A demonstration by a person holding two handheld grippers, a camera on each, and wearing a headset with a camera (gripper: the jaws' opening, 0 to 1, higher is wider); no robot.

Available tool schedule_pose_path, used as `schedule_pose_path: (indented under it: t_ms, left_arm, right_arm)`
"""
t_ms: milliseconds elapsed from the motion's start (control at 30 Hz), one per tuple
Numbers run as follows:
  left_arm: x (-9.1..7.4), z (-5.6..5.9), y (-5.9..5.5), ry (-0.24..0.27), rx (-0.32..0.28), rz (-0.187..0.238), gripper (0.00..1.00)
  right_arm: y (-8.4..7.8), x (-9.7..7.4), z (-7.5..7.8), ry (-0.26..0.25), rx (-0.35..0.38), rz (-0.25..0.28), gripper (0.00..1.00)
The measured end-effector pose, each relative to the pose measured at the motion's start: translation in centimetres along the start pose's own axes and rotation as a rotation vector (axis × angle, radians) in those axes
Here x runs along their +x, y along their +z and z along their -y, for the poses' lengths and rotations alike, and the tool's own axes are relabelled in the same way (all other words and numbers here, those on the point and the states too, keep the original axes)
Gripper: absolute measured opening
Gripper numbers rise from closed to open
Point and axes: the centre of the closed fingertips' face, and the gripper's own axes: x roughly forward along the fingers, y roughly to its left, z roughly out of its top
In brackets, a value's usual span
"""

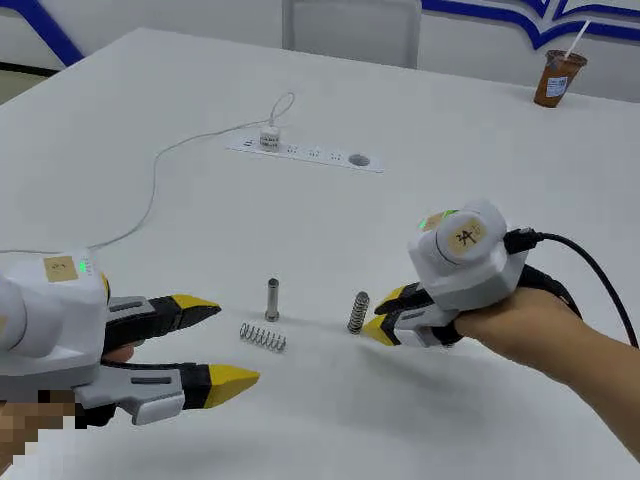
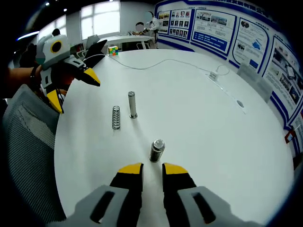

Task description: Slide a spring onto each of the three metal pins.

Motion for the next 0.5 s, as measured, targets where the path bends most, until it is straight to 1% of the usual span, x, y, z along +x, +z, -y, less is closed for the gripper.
schedule_pose_path:
  t_ms: [133, 267, 500]
  left_arm:
    - [0.0, 0.0, -0.1, 0.001, 0.000, -0.003, 0.54]
    - [0.0, 0.1, -0.1, 0.001, 0.000, -0.005, 0.54]
    - [-0.1, 0.1, -0.2, 0.003, 0.002, -0.006, 0.54]
  right_arm:
    - [-0.1, -0.1, -1.4, 0.017, -0.007, -0.001, 0.17]
    - [0.3, 0.1, -2.7, 0.035, -0.021, 0.006, 0.17]
    - [2.4, 0.8, -4.7, 0.075, -0.050, 0.046, 0.17]
